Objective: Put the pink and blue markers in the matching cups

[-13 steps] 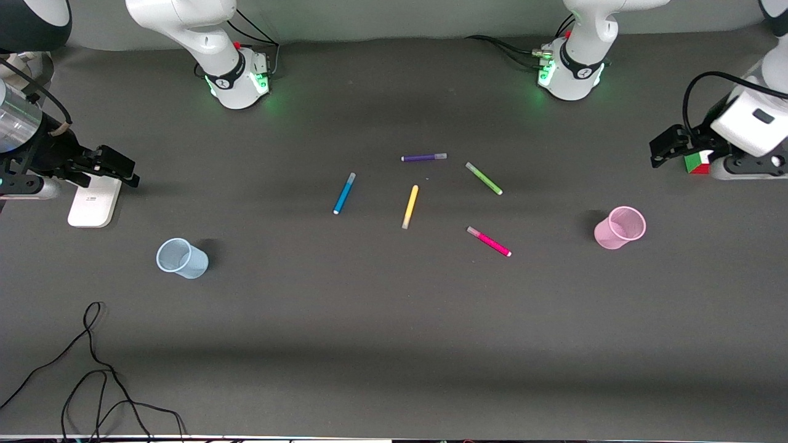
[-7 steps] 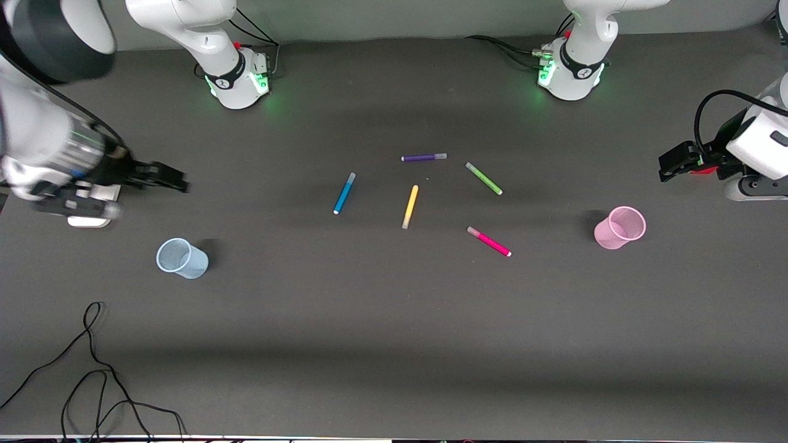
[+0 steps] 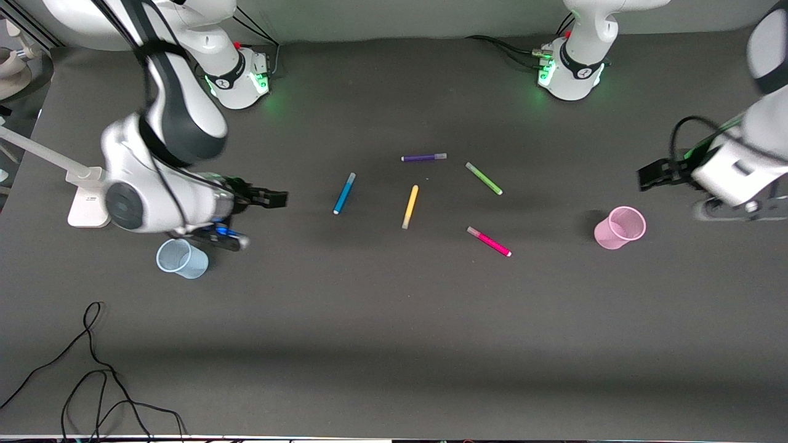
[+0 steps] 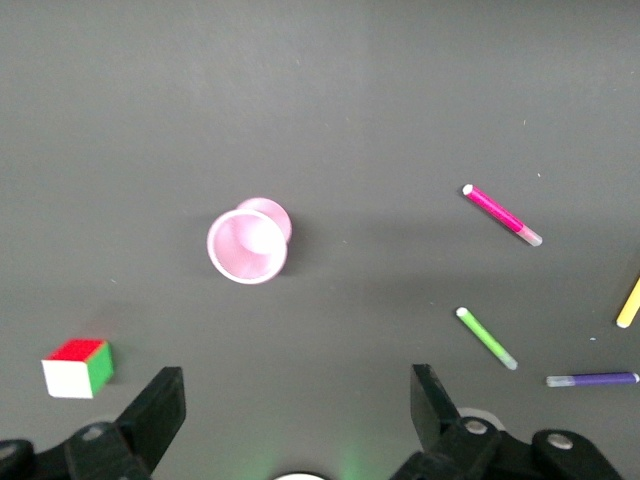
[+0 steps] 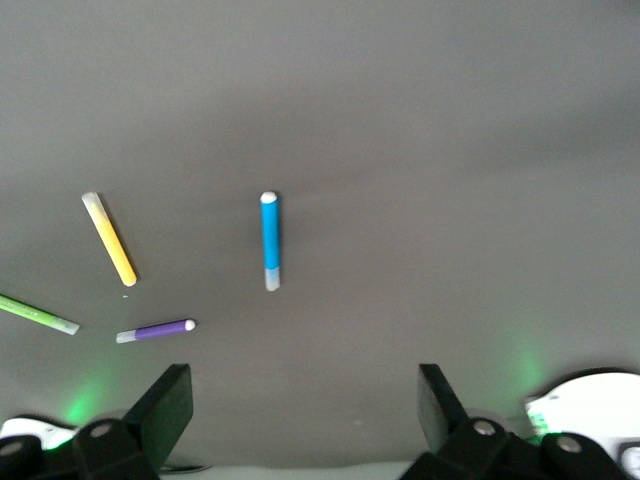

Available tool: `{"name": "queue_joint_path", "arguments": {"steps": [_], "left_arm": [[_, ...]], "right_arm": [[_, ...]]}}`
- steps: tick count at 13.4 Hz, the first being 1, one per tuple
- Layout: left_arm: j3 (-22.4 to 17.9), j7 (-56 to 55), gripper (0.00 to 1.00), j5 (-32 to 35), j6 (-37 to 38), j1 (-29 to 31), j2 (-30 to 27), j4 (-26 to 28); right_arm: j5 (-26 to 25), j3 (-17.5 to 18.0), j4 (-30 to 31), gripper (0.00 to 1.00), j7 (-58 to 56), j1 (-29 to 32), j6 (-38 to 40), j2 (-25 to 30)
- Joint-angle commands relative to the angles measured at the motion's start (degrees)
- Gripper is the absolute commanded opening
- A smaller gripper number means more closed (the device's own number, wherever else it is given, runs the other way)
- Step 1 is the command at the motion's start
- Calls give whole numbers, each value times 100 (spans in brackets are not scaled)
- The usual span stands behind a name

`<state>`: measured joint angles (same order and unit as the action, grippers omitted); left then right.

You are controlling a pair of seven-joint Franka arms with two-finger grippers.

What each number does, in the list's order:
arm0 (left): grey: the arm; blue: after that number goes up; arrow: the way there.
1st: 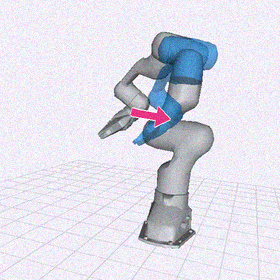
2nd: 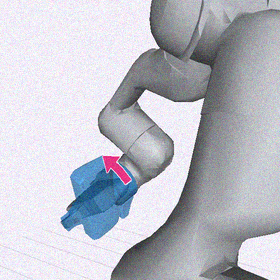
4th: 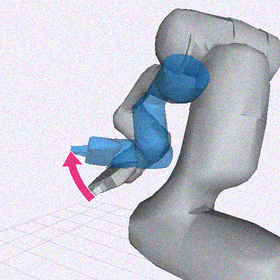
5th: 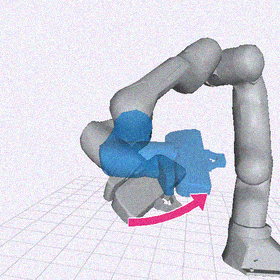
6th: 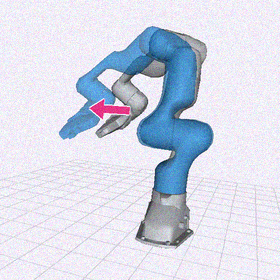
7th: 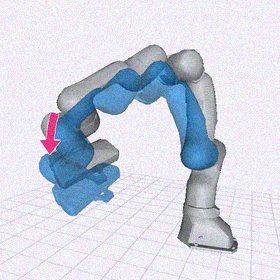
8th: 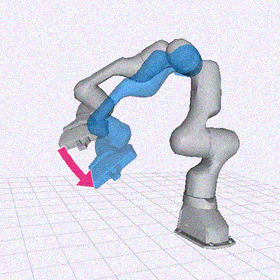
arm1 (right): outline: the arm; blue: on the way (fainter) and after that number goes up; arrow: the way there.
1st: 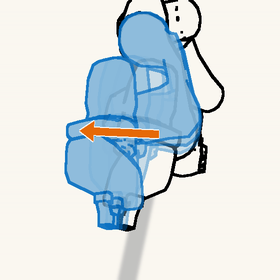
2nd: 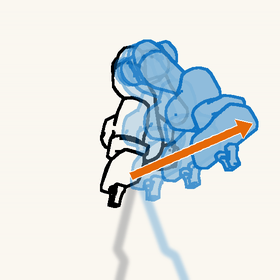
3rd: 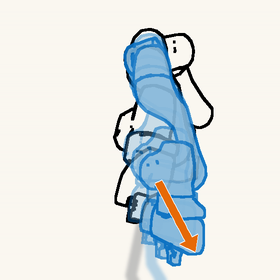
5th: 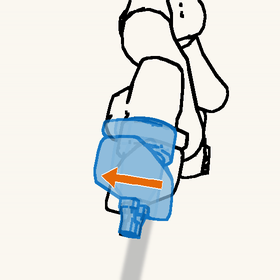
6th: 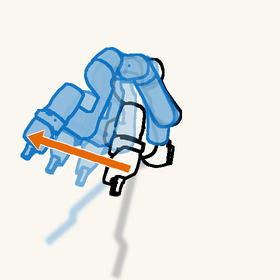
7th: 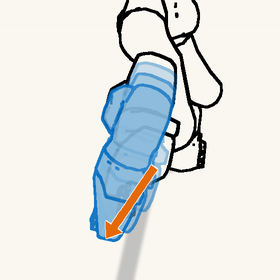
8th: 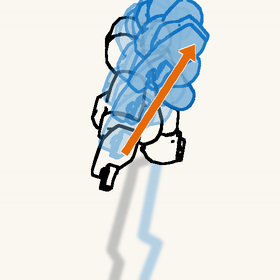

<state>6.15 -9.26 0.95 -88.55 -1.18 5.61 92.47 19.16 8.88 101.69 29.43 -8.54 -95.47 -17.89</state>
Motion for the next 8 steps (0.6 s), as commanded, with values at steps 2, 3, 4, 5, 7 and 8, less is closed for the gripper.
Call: {"name": "queue_joint_path", "arguments": {"steps": [2, 3, 4, 5, 7, 8], "left_arm": [[-26, -2354, 100, 45, -204, -1145, 904, -168], [-26, -2927, 100, 37, -424, -1339, 1142, -159], [-18, -3403, 100, 19, -556, -1559, 1370, -159], [-26, -3781, 100, -25, -714, -1752, 1555, -159], [-18, -4581, 100, -226, -1074, -1886, 1985, -133], [-18, -4846, 100, -427, -1242, -1869, 2179, -124]], "right_arm": [[535, 175, 833, 99, 115, -51, -1103, -346], [545, 193, 965, 98, 107, -78, -1401, -469], [545, 219, 1097, 97, 115, -113, -1683, -575], [554, 324, 1116, 93, 246, -139, -1894, -697], [536, 543, 1125, 91, 624, -139, -2263, -926], [536, 553, 1142, 91, 625, -148, -2414, -1049]]}}
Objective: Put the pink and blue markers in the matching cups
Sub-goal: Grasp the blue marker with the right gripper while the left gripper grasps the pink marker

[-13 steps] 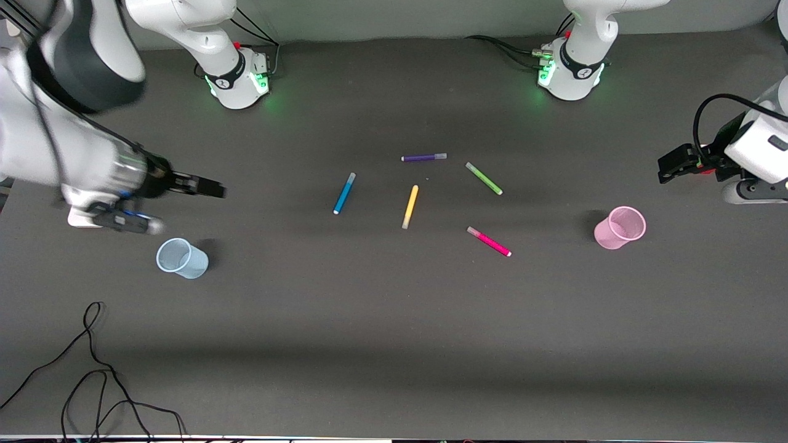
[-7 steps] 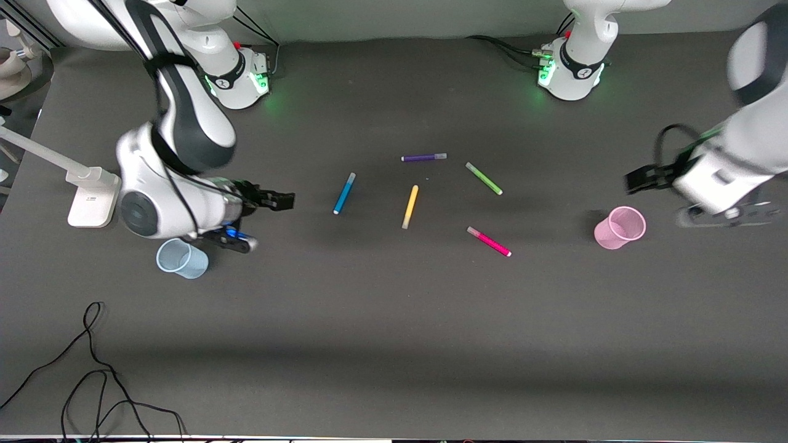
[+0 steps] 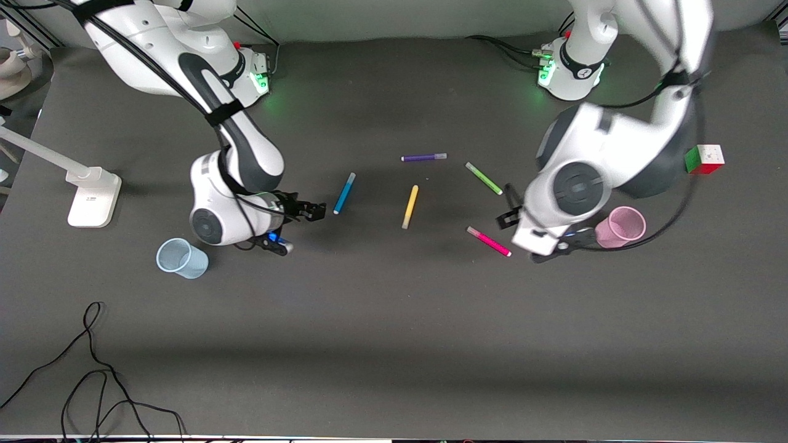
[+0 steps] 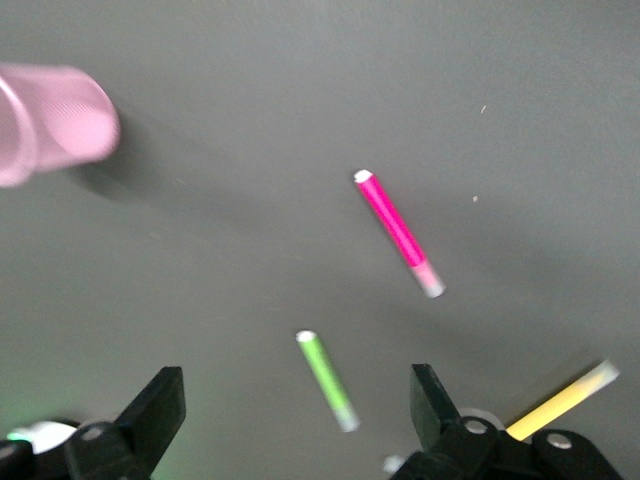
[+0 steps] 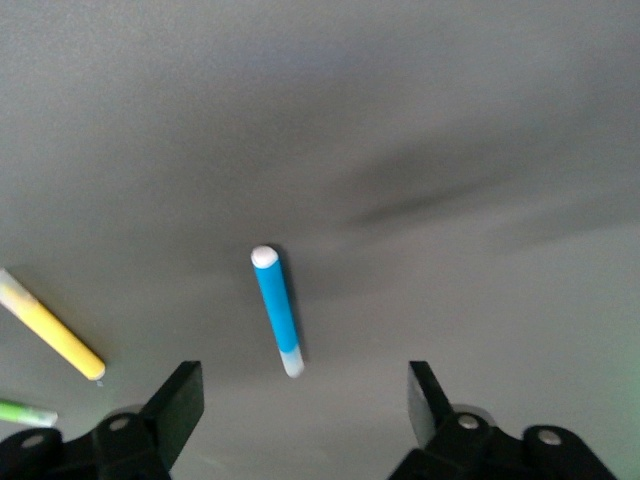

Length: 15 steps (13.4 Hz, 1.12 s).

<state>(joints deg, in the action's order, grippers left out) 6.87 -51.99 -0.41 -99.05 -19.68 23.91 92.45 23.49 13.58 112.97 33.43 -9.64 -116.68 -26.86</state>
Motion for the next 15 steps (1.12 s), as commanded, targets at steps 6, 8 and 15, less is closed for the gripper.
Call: {"name": "queue_joint_path", "arguments": {"steps": [6, 8, 15], "left_arm": [[-72, -1497, 96, -1171, -1817, -71, 1036, 510], [-71, -1612, 94, -1329, -2195, -211, 1220, 686], [-10, -1630, 16, -1365, -2901, -264, 1221, 1337]], "right_arm": [[103, 145, 14, 78, 550, -346, -1119, -689], [103, 145, 14, 56, 559, -355, -1120, -698], [103, 145, 14, 15, 559, -346, -1313, -838]]}}
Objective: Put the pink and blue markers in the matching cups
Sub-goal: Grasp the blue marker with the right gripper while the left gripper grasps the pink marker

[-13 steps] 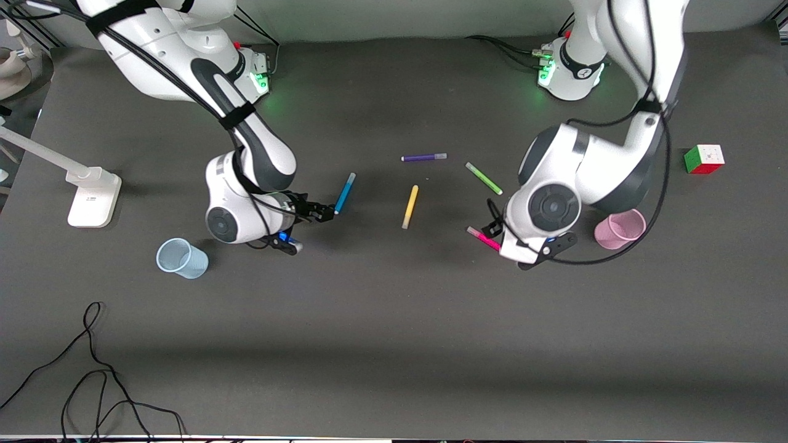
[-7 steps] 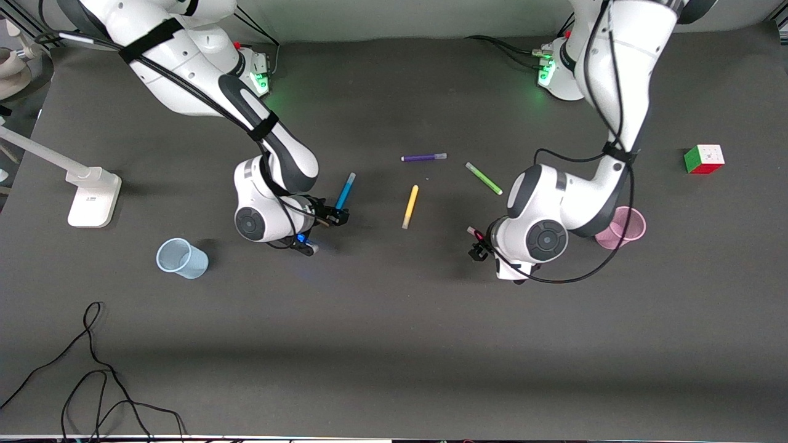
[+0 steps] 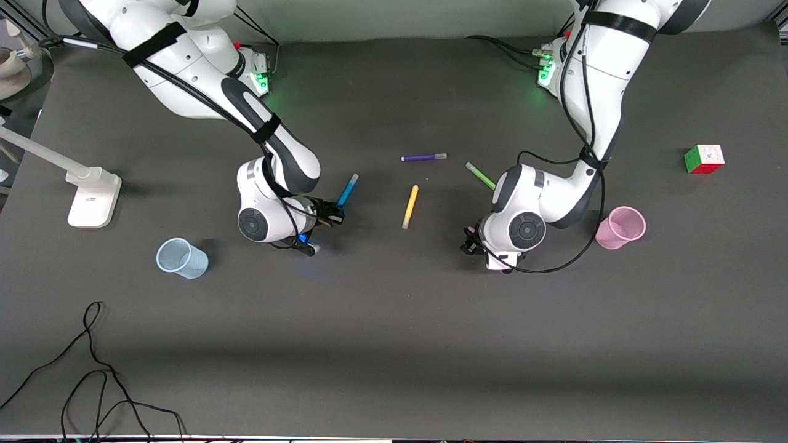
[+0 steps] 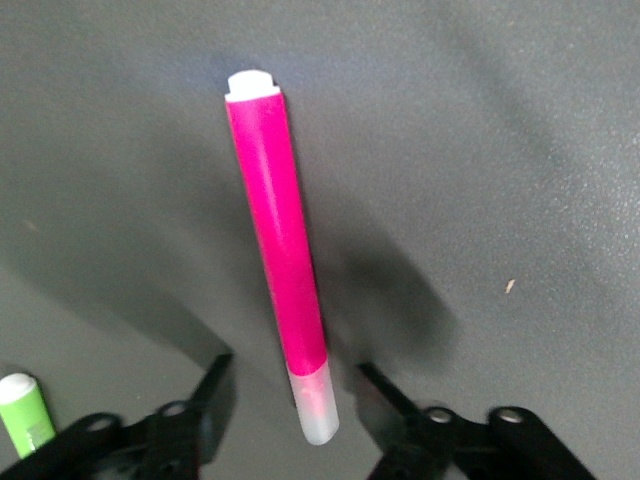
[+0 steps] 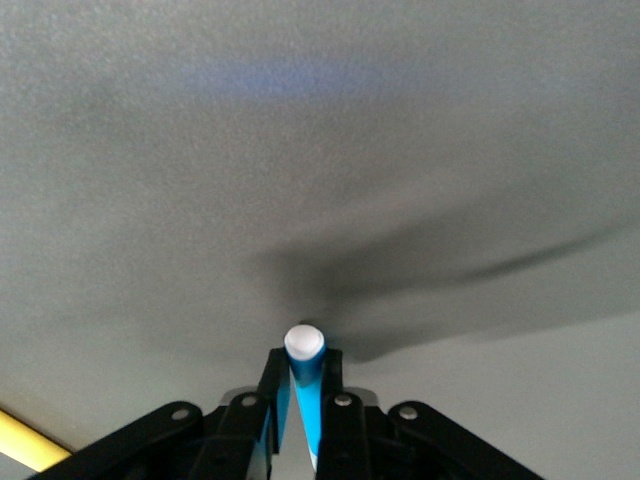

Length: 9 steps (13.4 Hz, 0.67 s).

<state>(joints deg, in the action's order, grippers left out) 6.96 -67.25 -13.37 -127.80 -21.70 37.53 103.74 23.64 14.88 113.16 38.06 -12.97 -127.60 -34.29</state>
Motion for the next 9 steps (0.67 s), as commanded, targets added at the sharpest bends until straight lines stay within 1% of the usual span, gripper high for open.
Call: {"name": "queue_joint_path", "arguments": {"steps": [1, 2, 4, 5, 6, 7, 8, 9], "left_arm": [[-19, -105, 0, -70, -8, -54, -150, 208], [-19, -105, 0, -70, 27, -45, -176, 199], [-28, -105, 0, -70, 228, 25, -281, 156], [-45, -87, 0, -70, 508, 60, -377, 60], [-46, -70, 0, -61, 911, 200, -509, -89], [-46, -8, 0, -52, 1480, 410, -658, -291], [-46, 10, 0, -35, 2087, 630, -781, -545], [-46, 114, 0, -26, 2745, 797, -870, -870]], "right_arm": [[88, 14, -14, 15, 87, -12, -291, -139], [88, 14, -14, 20, 96, -12, -362, -156], [88, 14, -23, 34, 96, -12, -371, -183], [88, 14, -23, 37, 96, -12, -397, -192], [88, 14, -14, 37, 96, -12, -406, -192], [88, 14, -14, 35, 87, -12, -406, -192], [88, 14, -14, 29, 87, -12, -406, -192], [88, 14, -14, 20, 87, -12, -406, -192]]}}
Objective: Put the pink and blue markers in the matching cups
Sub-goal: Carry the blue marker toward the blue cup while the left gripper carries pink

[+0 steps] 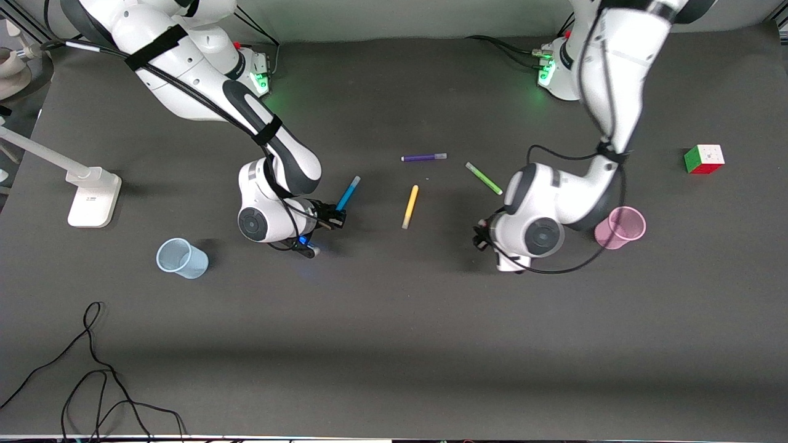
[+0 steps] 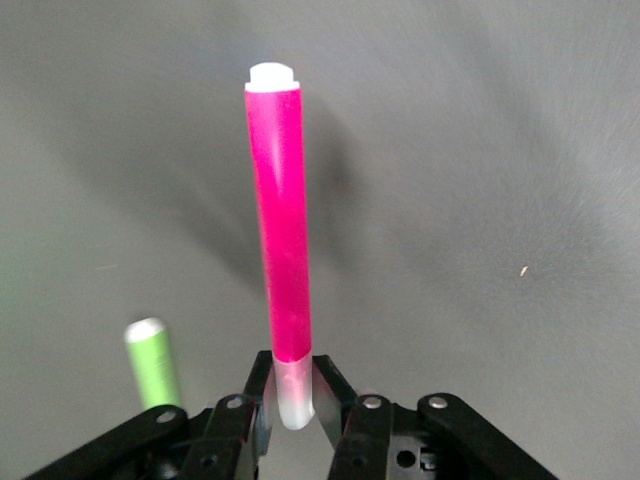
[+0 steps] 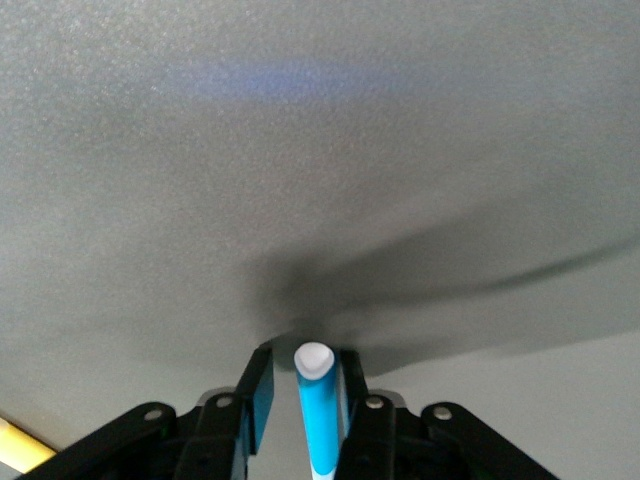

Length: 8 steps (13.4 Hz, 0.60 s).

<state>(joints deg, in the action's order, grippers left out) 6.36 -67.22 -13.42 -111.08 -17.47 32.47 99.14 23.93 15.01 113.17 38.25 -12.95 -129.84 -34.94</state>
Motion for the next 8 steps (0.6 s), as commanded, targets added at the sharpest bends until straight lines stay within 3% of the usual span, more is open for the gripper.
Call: {"name": "queue_joint_path", "arguments": {"steps": [1, 2, 5, 8], "left_arm": [[14, 287, 0, -21, 1672, 550, -468, -708], [6, 480, 0, -21, 2269, 778, -565, -990], [6, 1480, 0, -56, 3880, 1541, -689, -1747], [6, 2659, 0, -660, 4340, 2578, -672, -1644]], "right_arm": [[59, 2, -14, 10, 78, -14, -182, -127], [59, 10, -23, 0, 69, -14, -182, -127], [59, 2, -41, 0, 78, -6, -147, 13], [-37, -77, -49, 0, 60, 12, 316, 871]]}}
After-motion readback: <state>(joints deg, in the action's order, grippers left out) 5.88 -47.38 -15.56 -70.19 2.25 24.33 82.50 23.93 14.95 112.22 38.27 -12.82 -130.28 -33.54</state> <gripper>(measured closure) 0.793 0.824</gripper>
